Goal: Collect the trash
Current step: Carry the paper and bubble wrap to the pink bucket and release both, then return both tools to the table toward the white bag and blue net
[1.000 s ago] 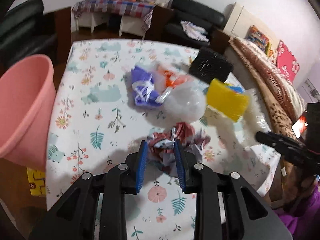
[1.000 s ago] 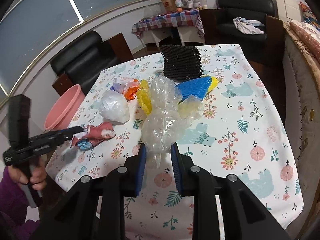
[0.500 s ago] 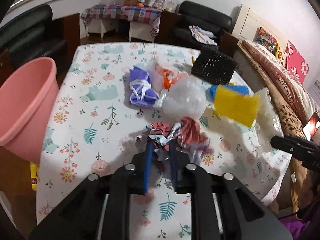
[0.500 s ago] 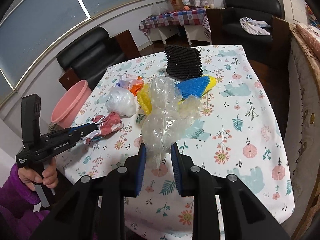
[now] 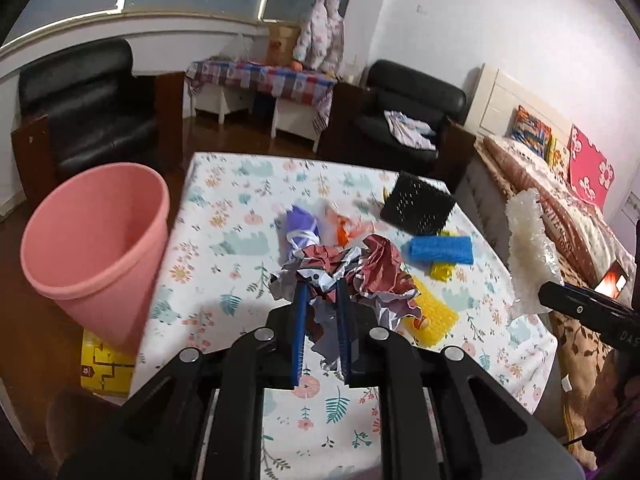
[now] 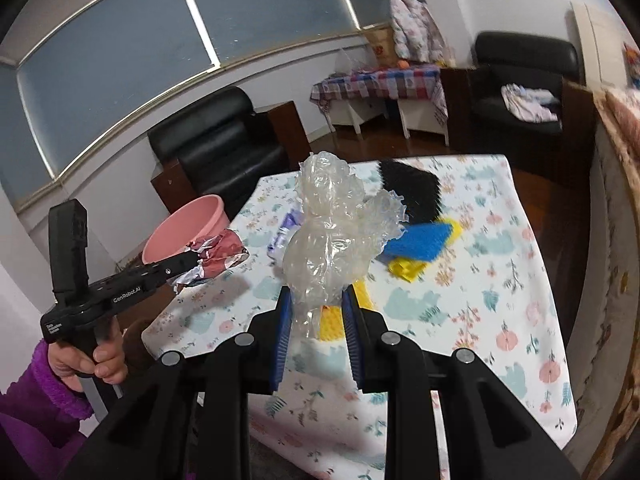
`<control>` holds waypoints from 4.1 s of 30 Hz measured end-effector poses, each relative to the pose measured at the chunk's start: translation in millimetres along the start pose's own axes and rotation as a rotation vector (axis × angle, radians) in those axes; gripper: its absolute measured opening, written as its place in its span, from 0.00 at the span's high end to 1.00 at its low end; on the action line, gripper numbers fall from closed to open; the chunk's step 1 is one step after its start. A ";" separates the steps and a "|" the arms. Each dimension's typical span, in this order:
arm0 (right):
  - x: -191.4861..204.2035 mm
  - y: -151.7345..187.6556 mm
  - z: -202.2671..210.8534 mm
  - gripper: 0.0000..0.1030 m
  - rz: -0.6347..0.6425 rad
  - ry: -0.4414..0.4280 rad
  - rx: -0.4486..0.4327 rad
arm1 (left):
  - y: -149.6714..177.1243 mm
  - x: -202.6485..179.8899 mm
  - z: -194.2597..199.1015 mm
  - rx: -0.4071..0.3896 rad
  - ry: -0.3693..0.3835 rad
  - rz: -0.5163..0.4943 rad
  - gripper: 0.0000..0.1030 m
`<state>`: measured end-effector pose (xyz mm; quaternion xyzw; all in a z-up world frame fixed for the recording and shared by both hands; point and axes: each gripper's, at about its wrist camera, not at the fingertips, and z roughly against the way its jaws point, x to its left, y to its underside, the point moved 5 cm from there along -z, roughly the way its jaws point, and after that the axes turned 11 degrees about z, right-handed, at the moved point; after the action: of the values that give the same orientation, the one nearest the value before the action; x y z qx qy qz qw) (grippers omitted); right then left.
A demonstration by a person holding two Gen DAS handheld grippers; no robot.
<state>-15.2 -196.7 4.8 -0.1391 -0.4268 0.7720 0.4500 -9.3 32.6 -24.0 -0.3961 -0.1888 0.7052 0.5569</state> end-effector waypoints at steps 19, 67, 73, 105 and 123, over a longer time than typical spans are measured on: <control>137.4 -96.4 -101.9 0.76 0.191 -0.196 -0.029 | -56.5 94.7 56.5 -0.238 -0.260 0.138 0.87; 198.3 -112.3 -233.0 0.52 0.237 -0.237 0.087 | -80.9 184.5 24.4 -0.193 -0.317 0.308 0.53; 181.7 -93.5 -201.1 0.52 0.231 -0.207 0.085 | -74.1 161.8 27.5 -0.177 -0.253 0.319 0.54; -70.3 19.7 -57.2 0.52 -0.074 0.177 0.079 | -24.2 -48.4 -44.2 0.030 0.014 -0.017 0.54; -104.4 29.6 -59.7 0.51 -0.191 0.159 0.079 | -5.8 -75.6 -111.9 0.126 -0.050 -0.053 0.54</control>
<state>61.5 -256.7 -71.7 -0.1405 -0.3703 0.7283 0.5592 85.4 -55.9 -62.4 -0.3372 -0.1683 0.7106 0.5942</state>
